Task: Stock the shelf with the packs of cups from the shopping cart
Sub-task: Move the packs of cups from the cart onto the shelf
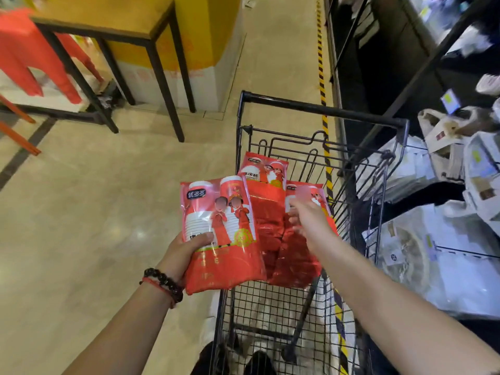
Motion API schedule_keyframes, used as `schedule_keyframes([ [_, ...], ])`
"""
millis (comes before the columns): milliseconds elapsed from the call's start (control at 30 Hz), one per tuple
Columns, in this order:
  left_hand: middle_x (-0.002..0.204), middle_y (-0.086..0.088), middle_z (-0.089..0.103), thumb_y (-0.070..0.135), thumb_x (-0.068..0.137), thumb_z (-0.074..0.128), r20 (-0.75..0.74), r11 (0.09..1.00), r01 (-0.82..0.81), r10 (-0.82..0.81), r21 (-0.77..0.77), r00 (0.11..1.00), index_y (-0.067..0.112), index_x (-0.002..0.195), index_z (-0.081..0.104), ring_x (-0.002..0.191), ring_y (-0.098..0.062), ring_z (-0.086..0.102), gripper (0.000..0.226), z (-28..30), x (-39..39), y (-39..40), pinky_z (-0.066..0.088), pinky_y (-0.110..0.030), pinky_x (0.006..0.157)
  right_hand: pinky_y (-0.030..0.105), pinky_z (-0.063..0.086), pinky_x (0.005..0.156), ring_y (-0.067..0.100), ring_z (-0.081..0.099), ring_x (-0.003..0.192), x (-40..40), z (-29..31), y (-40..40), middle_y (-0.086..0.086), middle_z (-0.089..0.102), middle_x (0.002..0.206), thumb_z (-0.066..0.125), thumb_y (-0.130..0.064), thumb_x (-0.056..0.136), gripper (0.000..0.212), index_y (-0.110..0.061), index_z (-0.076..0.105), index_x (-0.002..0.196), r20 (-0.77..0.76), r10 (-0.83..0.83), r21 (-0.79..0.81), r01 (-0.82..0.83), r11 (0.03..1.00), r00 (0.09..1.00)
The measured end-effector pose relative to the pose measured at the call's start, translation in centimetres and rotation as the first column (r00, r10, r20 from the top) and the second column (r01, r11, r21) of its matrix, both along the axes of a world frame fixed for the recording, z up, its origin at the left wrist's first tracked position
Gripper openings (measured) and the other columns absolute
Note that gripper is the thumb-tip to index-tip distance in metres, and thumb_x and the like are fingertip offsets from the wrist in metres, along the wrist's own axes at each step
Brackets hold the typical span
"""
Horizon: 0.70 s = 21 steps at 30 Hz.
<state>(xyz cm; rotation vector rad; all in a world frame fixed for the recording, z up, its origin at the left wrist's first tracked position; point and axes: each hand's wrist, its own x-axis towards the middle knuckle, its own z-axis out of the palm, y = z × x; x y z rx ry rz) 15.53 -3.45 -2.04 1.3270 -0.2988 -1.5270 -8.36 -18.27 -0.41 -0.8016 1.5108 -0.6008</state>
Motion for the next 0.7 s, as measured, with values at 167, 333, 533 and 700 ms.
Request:
schedule_keyframes([
  [167, 0.107, -0.022, 0.074, 0.020, 0.061, 0.083, 0.015, 0.999, -0.051, 0.051, 0.004, 0.999, 0.009, 0.121, 0.064, 0.082, -0.034, 0.074, 0.064, -0.6, 2.6, 0.4, 0.059, -0.043, 0.066, 0.025, 0.045, 0.047, 0.010, 0.055, 0.044, 3.2, -2.2, -6.0, 0.000, 0.063, 0.066, 0.071, -0.036, 0.083, 0.029, -0.014, 0.067, 0.101, -0.027, -0.059, 0.142, 0.062, 0.988, 0.998],
  [333, 0.108, -0.022, 0.073, 0.016, 0.065, 0.080, -0.006, 0.996, -0.080, 0.080, -0.024, 0.997, 0.010, 0.119, 0.064, 0.082, -0.035, 0.074, 0.057, -0.8, 4.1, -0.3, 0.060, -0.043, 0.067, 0.048, 0.059, 0.087, 0.032, 0.072, 0.096, 4.9, -4.1, -8.3, 0.012, 0.073, 0.108, 0.080, -0.063, 0.071, 0.074, -0.016, 0.062, 0.125, -0.048, 0.025, 0.289, -0.010, 0.957, 0.999],
  [533, 0.109, -0.022, 0.073, 0.022, 0.059, 0.085, 0.002, 0.997, -0.071, 0.071, -0.038, 0.997, 0.010, 0.121, 0.062, 0.086, -0.036, 0.074, 0.067, -0.8, 4.7, -0.9, 0.059, -0.043, 0.069, 0.057, 0.055, 0.094, 0.035, 0.071, 0.100, 6.2, -4.8, -9.3, 0.016, 0.072, 0.113, 0.084, -0.061, 0.067, 0.080, -0.018, 0.060, 0.130, -0.091, 0.120, 0.317, -0.085, 0.944, 0.989],
  [700, 0.112, -0.023, 0.072, 0.027, 0.054, 0.086, -0.003, 0.998, -0.054, 0.054, -0.023, 0.999, 0.010, 0.125, 0.060, 0.090, -0.039, 0.072, 0.077, -0.5, 4.5, -0.8, 0.058, -0.046, 0.073, 0.040, 0.061, 0.060, 0.026, 0.075, 0.065, 5.1, -4.5, -8.5, 0.011, 0.074, 0.091, 0.088, -0.048, 0.067, 0.063, -0.019, 0.063, 0.118, -0.116, 0.117, 0.353, -0.070, 0.933, 0.986],
])
